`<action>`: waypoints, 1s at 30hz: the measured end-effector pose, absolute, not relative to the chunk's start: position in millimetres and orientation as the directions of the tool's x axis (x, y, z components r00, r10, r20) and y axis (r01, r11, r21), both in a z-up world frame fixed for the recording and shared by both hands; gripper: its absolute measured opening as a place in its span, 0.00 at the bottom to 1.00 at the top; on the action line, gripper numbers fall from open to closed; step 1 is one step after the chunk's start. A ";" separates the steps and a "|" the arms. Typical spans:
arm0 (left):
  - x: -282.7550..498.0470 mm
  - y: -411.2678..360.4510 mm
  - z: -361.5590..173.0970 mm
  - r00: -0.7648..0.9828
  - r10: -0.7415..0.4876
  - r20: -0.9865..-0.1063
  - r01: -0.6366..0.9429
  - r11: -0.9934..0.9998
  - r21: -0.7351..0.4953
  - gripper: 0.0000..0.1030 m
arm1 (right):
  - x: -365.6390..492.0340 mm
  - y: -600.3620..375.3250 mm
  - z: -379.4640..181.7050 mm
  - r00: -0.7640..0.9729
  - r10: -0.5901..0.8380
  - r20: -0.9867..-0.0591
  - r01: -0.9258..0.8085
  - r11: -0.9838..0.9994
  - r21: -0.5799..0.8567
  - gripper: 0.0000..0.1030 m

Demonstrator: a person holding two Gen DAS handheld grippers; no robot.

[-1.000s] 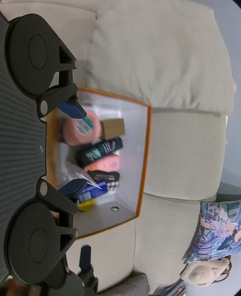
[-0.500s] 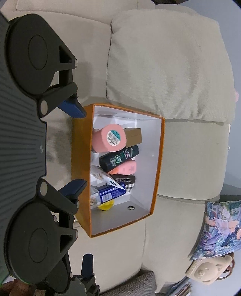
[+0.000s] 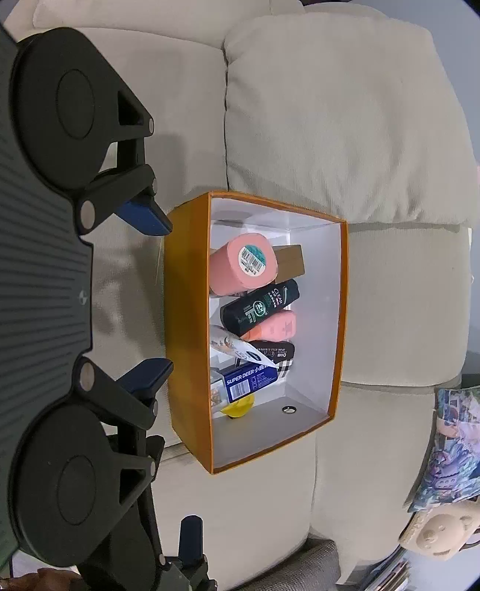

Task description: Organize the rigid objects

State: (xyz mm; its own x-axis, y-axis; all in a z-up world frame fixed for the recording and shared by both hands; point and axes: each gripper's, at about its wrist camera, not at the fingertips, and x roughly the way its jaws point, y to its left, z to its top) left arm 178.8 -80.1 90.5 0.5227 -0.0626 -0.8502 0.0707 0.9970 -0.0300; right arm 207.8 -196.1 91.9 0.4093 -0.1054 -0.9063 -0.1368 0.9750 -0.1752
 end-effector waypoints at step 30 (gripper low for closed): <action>177.4 -83.7 87.0 0.557 -0.013 -0.831 0.101 0.994 0.052 0.87 | 206.7 -203.5 87.3 0.413 -0.121 -0.902 -0.128 0.974 -0.189 0.86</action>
